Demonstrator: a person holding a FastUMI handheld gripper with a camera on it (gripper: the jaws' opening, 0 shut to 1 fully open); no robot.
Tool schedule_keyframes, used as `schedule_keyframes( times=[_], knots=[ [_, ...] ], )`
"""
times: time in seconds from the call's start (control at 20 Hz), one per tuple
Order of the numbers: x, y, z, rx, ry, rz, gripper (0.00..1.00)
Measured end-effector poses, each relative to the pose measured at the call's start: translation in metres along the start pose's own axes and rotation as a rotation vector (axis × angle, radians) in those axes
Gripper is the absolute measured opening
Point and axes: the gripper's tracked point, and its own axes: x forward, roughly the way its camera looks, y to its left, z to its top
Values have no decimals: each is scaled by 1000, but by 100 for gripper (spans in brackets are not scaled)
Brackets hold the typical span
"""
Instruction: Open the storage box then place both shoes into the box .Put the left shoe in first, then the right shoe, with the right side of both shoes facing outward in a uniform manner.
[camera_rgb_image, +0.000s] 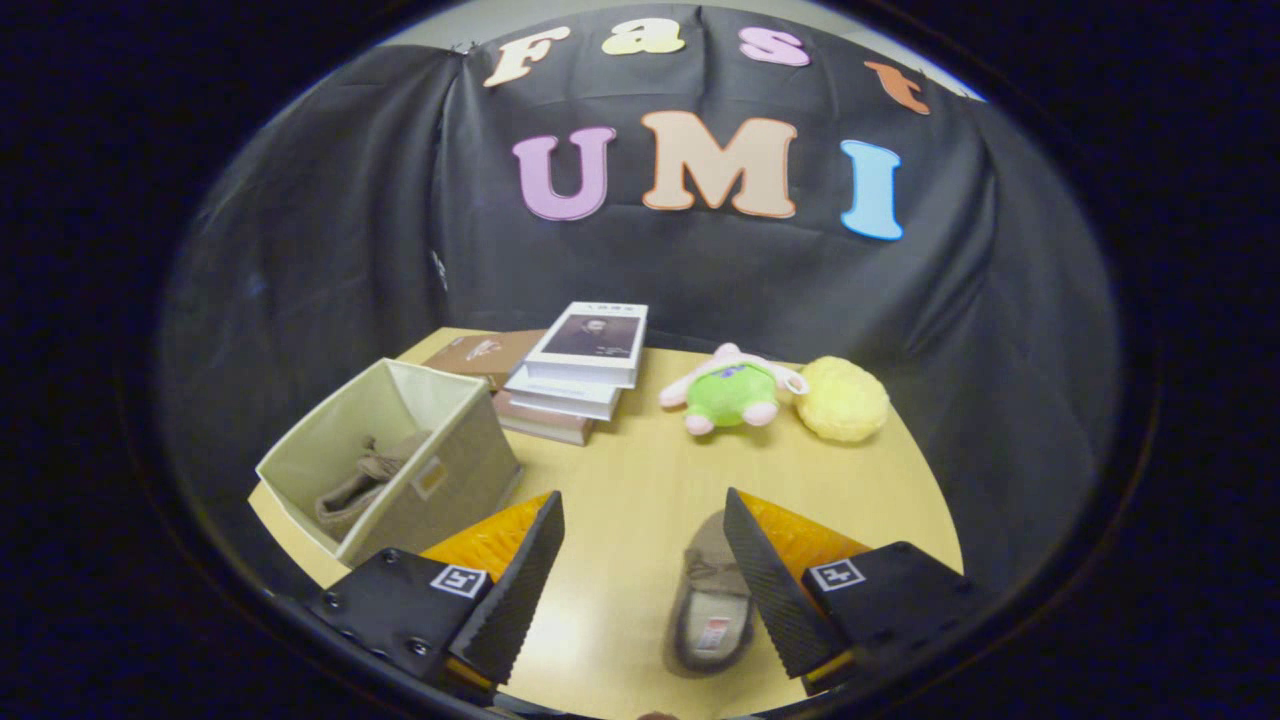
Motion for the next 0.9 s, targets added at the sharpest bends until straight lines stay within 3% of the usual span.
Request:
schedule_keyframes(
  times=[0.4, 0.9],
  knots=[
    [10, -69, -65, 32, 127, -52, 100],
    [47, -98, -145, 16, 311, -29, 97]
  ],
)
